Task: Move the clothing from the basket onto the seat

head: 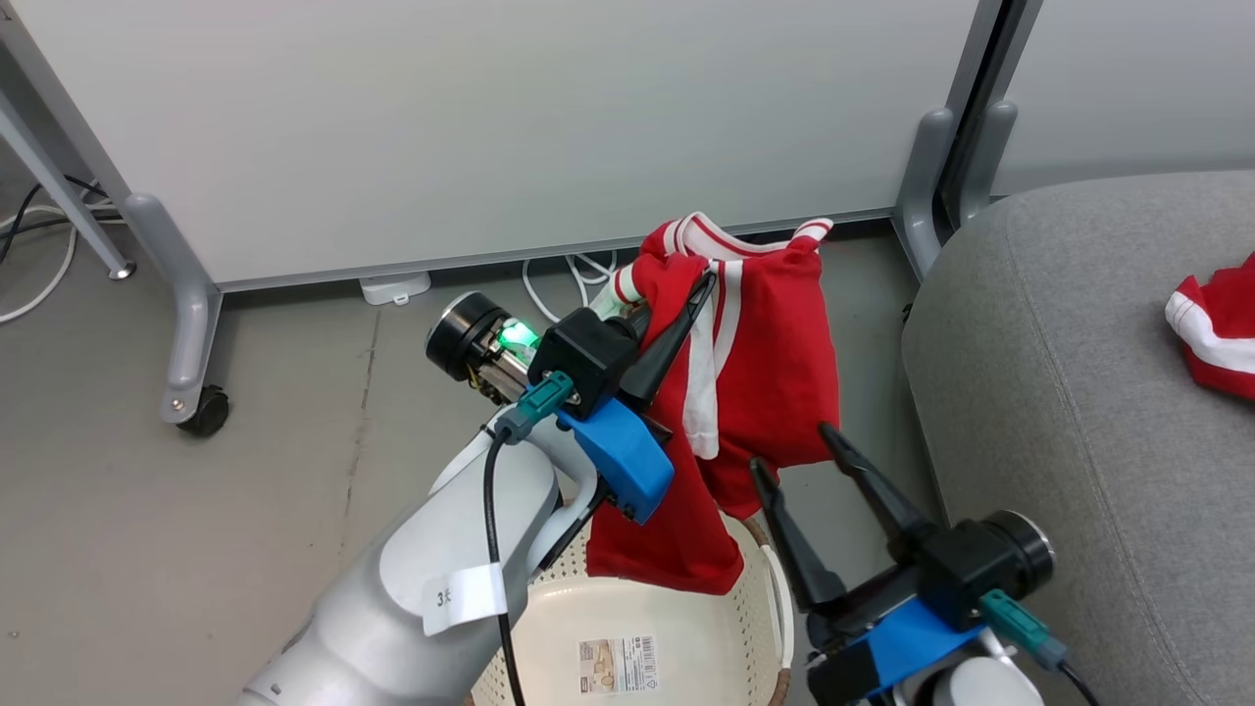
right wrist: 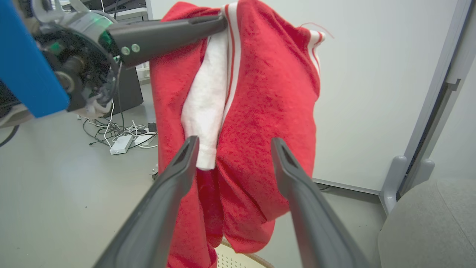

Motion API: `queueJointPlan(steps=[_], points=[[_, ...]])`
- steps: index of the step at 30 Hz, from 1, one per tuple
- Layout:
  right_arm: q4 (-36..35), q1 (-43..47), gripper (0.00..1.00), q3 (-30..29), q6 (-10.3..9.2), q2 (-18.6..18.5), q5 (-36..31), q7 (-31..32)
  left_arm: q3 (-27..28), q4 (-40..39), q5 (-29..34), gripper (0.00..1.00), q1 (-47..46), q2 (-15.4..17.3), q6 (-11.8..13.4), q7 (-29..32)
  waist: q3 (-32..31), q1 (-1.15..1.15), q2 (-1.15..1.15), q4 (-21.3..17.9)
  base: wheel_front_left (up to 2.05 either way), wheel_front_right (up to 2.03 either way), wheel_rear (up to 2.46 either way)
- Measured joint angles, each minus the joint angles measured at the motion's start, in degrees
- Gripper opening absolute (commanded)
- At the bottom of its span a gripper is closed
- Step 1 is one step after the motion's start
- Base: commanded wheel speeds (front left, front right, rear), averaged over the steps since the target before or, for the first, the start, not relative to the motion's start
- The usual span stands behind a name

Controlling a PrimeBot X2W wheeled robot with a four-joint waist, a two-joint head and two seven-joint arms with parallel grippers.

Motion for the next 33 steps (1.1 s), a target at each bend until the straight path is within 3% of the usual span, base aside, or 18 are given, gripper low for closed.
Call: queueJointPlan(steps=[10,19,30,31,32,33], points=[[5.8,-6.9,1.00,7.6,0.00,0.1,1.0,0.0,-0.8,-0.3,0.0,0.00,-1.5,-0.4,0.0,0.0,1.3,0.00,0.00,0.8,0.00,0.00,0.00],[13.7,-14.2,1.00,9.8,0.00,0.3,2.3,0.0,-1.7,-0.8,0.0,0.00,-2.3,-1.0,0.0,0.0,2.5,0.00,0.00,1.8,0.00,0.00,0.00],[18.3,-20.7,1.00,13.1,0.00,0.4,7.2,0.0,-2.2,-1.2,-0.3,0.00,-3.4,-1.7,0.0,0.0,3.8,0.00,0.00,2.6,0.00,0.00,0.00],[18.6,-21.0,0.95,13.2,0.00,0.4,7.4,0.0,-2.2,-1.2,-0.3,0.00,-3.5,-1.7,0.0,0.0,3.9,0.00,0.00,2.6,0.00,0.00,0.00],[19.1,-21.2,0.48,13.2,0.00,0.4,7.6,0.0,-2.2,-1.2,-0.3,0.00,-3.5,-1.7,0.0,0.0,3.9,0.01,0.00,2.6,0.00,0.00,0.00],[19.6,-21.5,0.22,13.1,0.00,0.4,7.6,0.0,-2.2,-1.2,-0.3,0.00,-3.5,-1.8,0.0,0.0,3.9,0.00,0.00,2.6,0.00,0.00,0.00]])
